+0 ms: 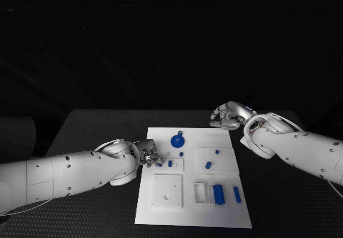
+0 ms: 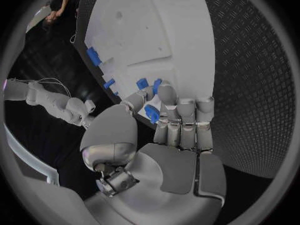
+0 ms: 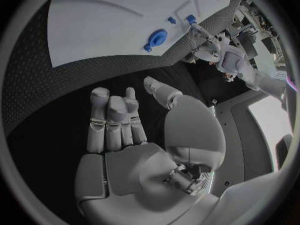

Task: Assemble the parts on the task board

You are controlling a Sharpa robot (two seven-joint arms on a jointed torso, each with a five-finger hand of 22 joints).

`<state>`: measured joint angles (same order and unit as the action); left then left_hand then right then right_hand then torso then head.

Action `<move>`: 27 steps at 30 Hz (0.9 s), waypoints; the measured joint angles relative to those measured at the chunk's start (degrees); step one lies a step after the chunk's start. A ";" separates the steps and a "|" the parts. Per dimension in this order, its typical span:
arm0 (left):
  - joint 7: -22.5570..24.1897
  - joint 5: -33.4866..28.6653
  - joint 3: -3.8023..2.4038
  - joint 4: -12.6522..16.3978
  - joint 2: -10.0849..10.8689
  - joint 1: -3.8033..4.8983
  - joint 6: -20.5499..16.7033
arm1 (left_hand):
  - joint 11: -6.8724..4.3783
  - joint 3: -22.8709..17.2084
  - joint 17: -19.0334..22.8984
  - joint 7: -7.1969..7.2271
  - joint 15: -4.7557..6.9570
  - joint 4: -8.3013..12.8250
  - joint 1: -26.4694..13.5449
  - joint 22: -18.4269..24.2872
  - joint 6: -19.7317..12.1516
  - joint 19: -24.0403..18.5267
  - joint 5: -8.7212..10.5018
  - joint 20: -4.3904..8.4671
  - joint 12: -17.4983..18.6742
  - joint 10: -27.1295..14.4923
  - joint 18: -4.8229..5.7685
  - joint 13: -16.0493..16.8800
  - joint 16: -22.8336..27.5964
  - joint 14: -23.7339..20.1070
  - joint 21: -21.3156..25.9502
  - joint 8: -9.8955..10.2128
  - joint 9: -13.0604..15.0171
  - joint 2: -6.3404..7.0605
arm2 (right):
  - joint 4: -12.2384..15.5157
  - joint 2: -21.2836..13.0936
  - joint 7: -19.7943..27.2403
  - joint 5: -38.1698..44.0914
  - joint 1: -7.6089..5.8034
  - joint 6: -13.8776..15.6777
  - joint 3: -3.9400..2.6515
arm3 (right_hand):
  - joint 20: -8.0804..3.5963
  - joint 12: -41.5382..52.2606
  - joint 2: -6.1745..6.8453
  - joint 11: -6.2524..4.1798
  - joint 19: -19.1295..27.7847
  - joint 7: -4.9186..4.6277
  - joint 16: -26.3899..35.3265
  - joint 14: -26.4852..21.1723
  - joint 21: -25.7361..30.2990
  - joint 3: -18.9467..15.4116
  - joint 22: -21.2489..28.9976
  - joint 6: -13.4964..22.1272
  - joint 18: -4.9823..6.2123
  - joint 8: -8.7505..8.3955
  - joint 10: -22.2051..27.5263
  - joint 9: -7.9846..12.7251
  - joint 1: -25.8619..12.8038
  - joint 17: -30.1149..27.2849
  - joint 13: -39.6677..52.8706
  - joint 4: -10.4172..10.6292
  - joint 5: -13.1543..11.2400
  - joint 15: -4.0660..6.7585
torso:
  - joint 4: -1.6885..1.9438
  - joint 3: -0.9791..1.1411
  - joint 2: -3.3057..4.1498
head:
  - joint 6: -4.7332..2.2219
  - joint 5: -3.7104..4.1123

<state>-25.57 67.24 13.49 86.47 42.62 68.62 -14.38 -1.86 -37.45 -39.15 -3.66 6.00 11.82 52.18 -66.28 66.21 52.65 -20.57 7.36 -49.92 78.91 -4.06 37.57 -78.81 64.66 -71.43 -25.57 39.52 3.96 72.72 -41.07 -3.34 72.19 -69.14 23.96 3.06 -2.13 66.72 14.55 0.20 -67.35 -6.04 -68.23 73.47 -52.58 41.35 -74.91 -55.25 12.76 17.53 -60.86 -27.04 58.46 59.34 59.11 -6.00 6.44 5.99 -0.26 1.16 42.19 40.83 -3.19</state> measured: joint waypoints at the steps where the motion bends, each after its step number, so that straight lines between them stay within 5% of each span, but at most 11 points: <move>1: 0.01 0.00 0.00 0.01 0.01 0.00 0.01 | 0.00 0.00 0.00 0.00 0.00 0.00 0.19 0.00 0.00 0.00 0.00 0.00 0.00 0.00 0.00 0.00 0.00 0.00 0.00 0.00 0.01 0.19 | 0.00 0.00 0.00 0.00 0.00 0.00 0.00 | 0.00 0.00 0.00 0.00 0.00 0.00 0.00 0.00 0.00 0.00 0.00 0.00 0.00 0.00 0.00 0.00 0.00 0.00 0.00 0.00 0.00 0.00 | 0.01 0.00 0.00 | 0.01 0.01; 19: 0.16 0.02 0.08 0.44 0.26 -0.13 0.20 | -0.30 0.00 0.32 0.52 0.01 0.00 2.92 -0.05 0.51 -0.01 0.67 -0.01 0.00 0.33 -0.01 -0.31 0.00 0.01 0.00 -0.28 0.04 4.45 | -0.06 -0.01 0.05 -0.06 0.05 0.00 0.00 | 0.00 0.00 0.00 0.00 0.00 -0.12 0.00 0.00 0.22 0.00 0.00 0.12 0.00 0.00 0.00 0.00 0.00 0.00 0.01 0.00 0.00 0.00 | 0.02 -0.02 -0.02 | 0.02 -0.03; 27: 0.17 0.01 0.13 0.48 0.26 -0.19 0.58 | -0.31 0.00 0.38 0.61 0.12 0.00 3.10 -0.05 0.61 0.19 0.79 -0.20 0.00 0.35 -0.06 -0.38 0.00 0.12 0.00 -0.46 0.05 4.56 | -0.10 0.02 0.08 -0.09 0.09 -0.01 0.00 | 0.00 0.00 0.00 0.00 0.00 -0.12 0.00 0.00 0.22 0.00 0.00 0.11 0.00 0.00 0.00 0.05 0.00 0.00 -0.03 0.00 0.22 0.00 | 0.01 0.00 -0.01 | 0.07 -0.09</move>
<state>-25.40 67.25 13.62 86.95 42.88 68.43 -13.80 -2.17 -37.45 -38.77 -3.04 6.12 11.82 55.27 -66.33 66.81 52.84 -19.78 7.15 -49.92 79.26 -4.12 37.19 -78.80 64.78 -71.43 -26.03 39.57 8.52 72.62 -41.04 -3.26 72.10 -69.06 23.95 3.06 -2.13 66.72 14.55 0.20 -67.34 -6.16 -68.24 73.46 -52.36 41.35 -74.91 -55.14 12.76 17.53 -60.86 -26.99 58.46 59.34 59.08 -6.00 6.66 5.99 -0.26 1.16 42.18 40.90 -3.27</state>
